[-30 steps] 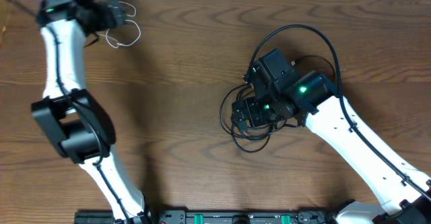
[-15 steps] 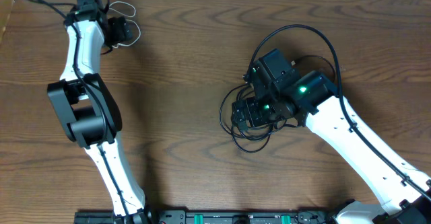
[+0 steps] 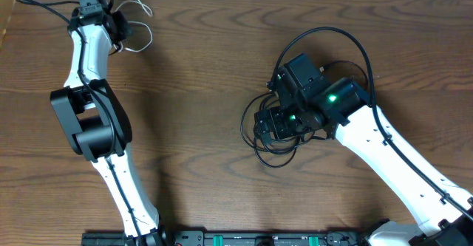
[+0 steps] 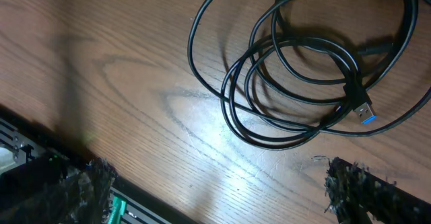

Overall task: Untangle cables
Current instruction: 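Release the white cable at the far left and lift the left gripper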

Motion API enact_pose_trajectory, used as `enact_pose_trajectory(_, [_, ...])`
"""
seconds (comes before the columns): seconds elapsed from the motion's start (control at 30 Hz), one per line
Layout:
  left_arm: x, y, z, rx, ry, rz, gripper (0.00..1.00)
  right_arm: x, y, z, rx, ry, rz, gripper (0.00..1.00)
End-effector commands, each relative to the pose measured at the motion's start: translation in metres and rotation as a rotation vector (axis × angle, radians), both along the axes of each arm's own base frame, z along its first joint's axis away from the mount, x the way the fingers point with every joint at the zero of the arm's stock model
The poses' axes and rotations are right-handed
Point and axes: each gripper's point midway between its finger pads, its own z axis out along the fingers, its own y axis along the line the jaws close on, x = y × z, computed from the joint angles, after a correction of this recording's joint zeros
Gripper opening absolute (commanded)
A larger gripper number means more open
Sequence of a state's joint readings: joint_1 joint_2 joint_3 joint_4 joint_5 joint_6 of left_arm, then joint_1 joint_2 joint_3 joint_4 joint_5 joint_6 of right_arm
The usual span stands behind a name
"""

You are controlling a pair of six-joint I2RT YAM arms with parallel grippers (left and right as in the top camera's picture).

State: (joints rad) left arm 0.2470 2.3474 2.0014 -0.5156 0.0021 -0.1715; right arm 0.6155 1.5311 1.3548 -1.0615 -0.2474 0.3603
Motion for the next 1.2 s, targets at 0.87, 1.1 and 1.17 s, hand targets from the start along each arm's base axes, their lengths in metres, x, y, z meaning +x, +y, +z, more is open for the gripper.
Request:
enact_pose_trajectory(0.87, [-0.005,-0.330,0.249,-0.615,-0.552,-0.780,0.07,0.000,-0.001,0.002,0.008,0.005,-0.015,0.99])
enact_pose_trajectory(1.1, [0.025,-0.265,0.241,-0.474,-0.590,-0.560,0.07,0.000,-0.001,0.002,0.008,0.005,-0.015,0.99])
enact_pose_trajectory(1.17, [0.032,-0.235,0.237,-0.450,-0.595,-0.500,0.08,0.000,-0.001,0.002,0.008,0.005,-0.015,0.99])
